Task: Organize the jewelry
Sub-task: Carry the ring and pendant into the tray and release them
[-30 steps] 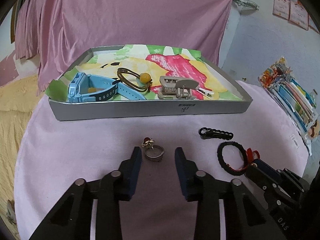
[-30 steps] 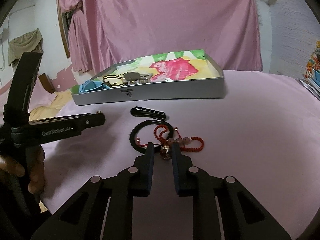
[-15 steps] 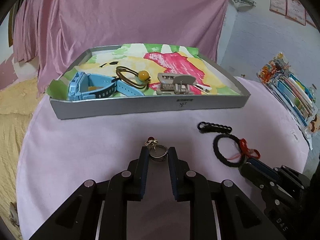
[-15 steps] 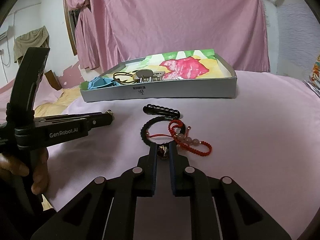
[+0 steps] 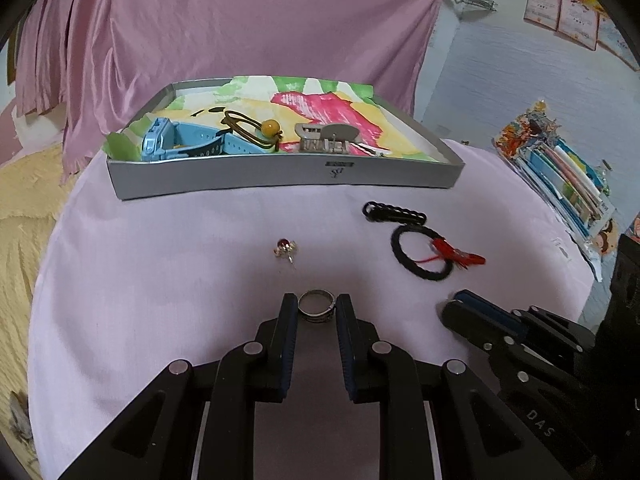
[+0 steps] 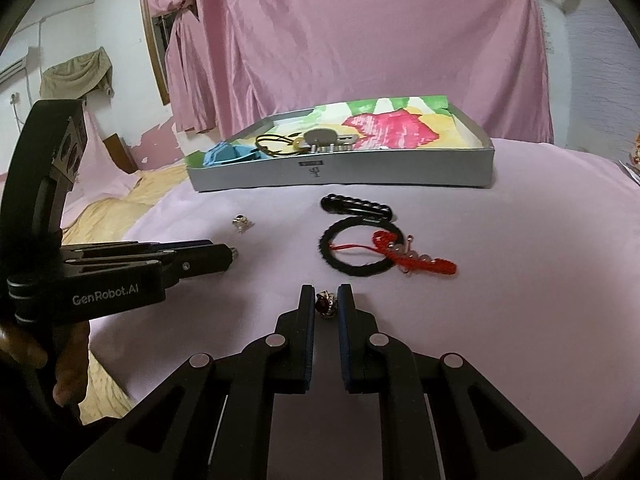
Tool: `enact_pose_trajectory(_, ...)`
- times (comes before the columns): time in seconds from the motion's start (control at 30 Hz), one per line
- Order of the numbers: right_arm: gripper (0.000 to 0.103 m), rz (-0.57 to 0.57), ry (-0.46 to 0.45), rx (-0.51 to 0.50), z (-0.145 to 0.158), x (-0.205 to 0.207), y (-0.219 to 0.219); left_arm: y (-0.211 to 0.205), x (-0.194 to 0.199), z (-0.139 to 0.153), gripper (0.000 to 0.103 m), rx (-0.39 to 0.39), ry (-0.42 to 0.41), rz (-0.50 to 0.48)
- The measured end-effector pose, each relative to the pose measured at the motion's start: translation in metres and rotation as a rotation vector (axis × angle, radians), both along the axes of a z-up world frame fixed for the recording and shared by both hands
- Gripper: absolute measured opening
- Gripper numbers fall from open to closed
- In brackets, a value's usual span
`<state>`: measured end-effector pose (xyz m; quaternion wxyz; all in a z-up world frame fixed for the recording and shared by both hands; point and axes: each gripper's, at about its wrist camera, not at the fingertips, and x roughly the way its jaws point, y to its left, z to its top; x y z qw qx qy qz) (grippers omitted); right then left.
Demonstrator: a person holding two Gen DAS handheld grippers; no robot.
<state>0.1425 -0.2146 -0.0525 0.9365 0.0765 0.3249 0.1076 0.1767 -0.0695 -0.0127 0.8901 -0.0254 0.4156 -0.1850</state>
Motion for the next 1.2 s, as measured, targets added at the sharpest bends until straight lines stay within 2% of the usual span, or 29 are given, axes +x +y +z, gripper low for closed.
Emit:
enact_pose_trajectory(0.17,0.010,0.014,-0.027,-0.002,0.007,-0.001,0.002,0.002,-0.006,0.003,0.018,-0.042,-0.010,-0.015)
enact_pose_trajectory(0.37,0.010,0.020,-0.077,0.014,0.024,0.009,-0.006,0.000,-0.006,0.020,0.018,-0.073,-0.091,-0.031)
enact_pose_trajectory(0.57,0.010,0.024,-0.138,0.004,0.050,0.037,-0.016,0.001,0.019,0.045,0.018,-0.083,-0.175,-0.006)
enact_pose_trajectory(0.73,0.010,0.032,-0.162,-0.031,0.065,0.069,-0.021,0.003,0.048,0.058,0.018,-0.088,-0.205,0.016)
enact_pose_trajectory(0.83,0.010,0.036,-0.148,-0.028,0.068,0.093,-0.026,0.005,0.069,0.065,0.018,-0.079,-0.216,0.034)
enact_pose_trajectory(0.93,0.010,0.038,-0.102,0.007,0.064,0.115,-0.034,0.006,0.094,0.065,0.018,-0.062,-0.189,0.045)
enact_pose_trajectory(1.2,0.010,0.037,0.017,0.040,0.044,0.158,-0.041,0.000,0.129,0.052,0.018,-0.009,-0.131,0.046)
